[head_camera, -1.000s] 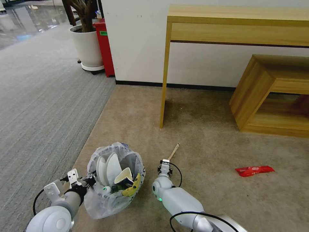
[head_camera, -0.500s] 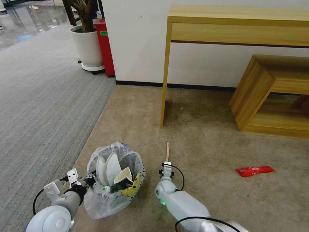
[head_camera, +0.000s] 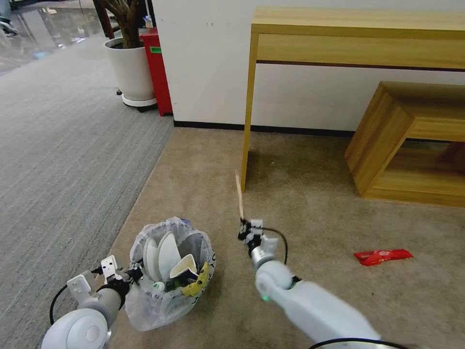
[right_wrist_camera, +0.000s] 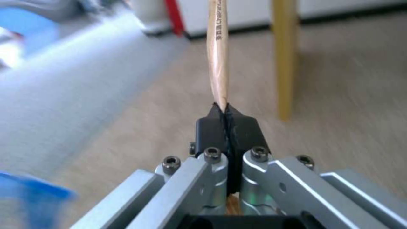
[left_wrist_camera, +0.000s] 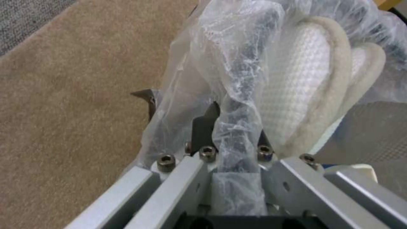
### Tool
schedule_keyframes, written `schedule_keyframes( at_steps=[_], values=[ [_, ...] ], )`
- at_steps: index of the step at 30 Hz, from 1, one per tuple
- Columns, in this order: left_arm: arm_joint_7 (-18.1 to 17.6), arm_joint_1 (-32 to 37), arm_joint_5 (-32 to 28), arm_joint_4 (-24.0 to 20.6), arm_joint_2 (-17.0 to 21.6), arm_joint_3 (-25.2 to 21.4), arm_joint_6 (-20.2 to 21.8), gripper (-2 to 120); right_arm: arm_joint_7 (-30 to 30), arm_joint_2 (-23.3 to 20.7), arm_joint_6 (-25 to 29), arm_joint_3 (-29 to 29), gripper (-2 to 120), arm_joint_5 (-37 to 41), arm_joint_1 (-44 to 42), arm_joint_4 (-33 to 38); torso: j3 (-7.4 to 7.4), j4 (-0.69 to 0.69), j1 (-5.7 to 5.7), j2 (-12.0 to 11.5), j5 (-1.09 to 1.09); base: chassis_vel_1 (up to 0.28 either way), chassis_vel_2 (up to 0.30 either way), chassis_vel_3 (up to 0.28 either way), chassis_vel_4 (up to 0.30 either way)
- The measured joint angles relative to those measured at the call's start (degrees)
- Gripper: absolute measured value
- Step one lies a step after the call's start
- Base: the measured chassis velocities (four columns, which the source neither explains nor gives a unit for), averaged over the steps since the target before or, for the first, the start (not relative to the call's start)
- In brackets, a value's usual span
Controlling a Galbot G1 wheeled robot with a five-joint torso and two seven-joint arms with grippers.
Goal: Pick up the trash bin and place the garbage on the floor into it.
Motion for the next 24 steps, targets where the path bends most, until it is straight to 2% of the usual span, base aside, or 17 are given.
schedule_keyframes(
  at_steps=[8,13,24],
  values=[
    [-0.2,-0.3,0.0,-0.2,-0.3,-0.1,0.0,0,-5.5,-1.5,3.1,-5.4,0,-0.4,4.6,5.2,0.0,0.02,0.0,0.0,0.0,0.0,0.0,0.0,0.0],
    [-0.3,-0.4,-0.1,-0.5,-0.5,-0.1,0.1,0,-10.1,-0.8,6.1,-10.1,0,-0.3,6.8,5.8,0.0,0.02,0.0,0.0,0.0,0.0,0.0,0.0,0.0],
    [-0.5,-0.6,-0.5,-1.2,-0.5,-0.4,0.1,0,-16.1,-0.6,10.0,-15.7,0,1.7,8.6,5.7,0.0,0.01,0.0,0.0,-0.01,0.0,0.0,0.0,0.0]
  ],
)
